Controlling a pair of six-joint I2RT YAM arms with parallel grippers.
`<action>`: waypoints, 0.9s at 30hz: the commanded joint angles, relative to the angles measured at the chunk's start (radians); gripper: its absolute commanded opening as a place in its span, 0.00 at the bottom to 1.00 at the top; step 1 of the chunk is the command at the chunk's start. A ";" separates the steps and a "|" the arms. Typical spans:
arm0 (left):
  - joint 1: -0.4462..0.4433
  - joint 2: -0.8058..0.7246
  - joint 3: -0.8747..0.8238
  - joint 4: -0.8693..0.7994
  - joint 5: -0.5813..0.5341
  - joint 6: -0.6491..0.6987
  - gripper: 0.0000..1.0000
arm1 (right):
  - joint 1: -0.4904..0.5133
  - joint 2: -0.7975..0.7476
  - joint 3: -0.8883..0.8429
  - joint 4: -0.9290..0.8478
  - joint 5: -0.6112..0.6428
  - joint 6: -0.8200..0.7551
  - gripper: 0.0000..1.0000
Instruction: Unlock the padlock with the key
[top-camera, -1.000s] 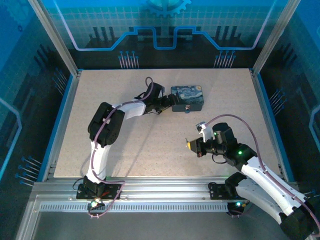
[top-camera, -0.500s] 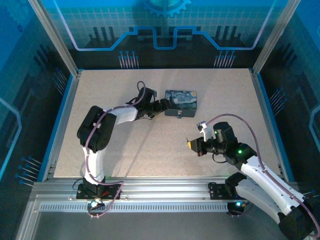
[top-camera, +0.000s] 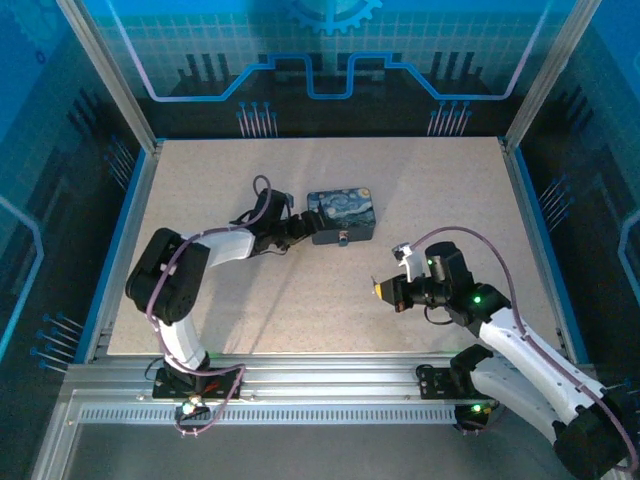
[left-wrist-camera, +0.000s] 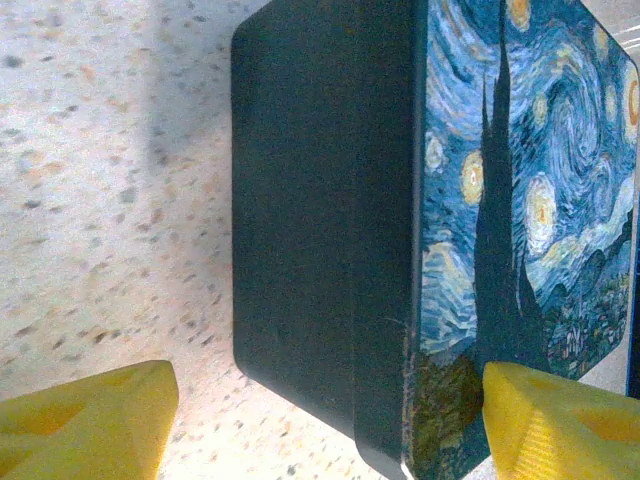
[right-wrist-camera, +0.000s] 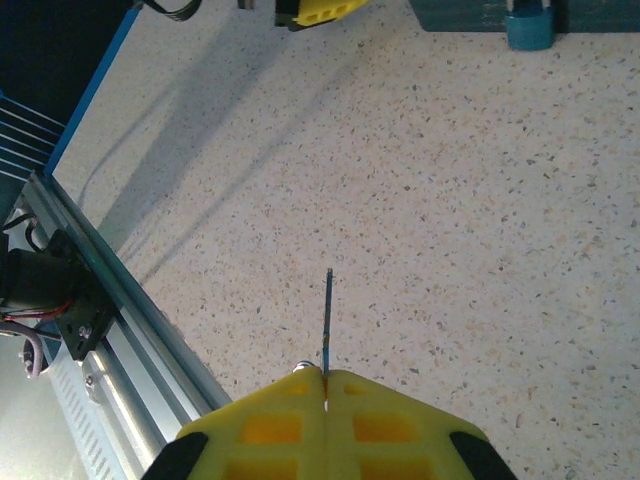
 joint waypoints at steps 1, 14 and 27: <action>0.037 -0.016 -0.081 -0.132 -0.062 0.033 0.79 | -0.014 0.019 0.029 0.011 -0.035 -0.013 0.00; 0.142 -0.061 -0.074 -0.137 -0.011 0.085 0.82 | -0.014 0.131 0.042 0.110 -0.087 -0.006 0.00; 0.139 -0.335 -0.201 -0.054 0.004 0.222 0.93 | -0.015 0.264 0.053 0.270 -0.182 -0.015 0.00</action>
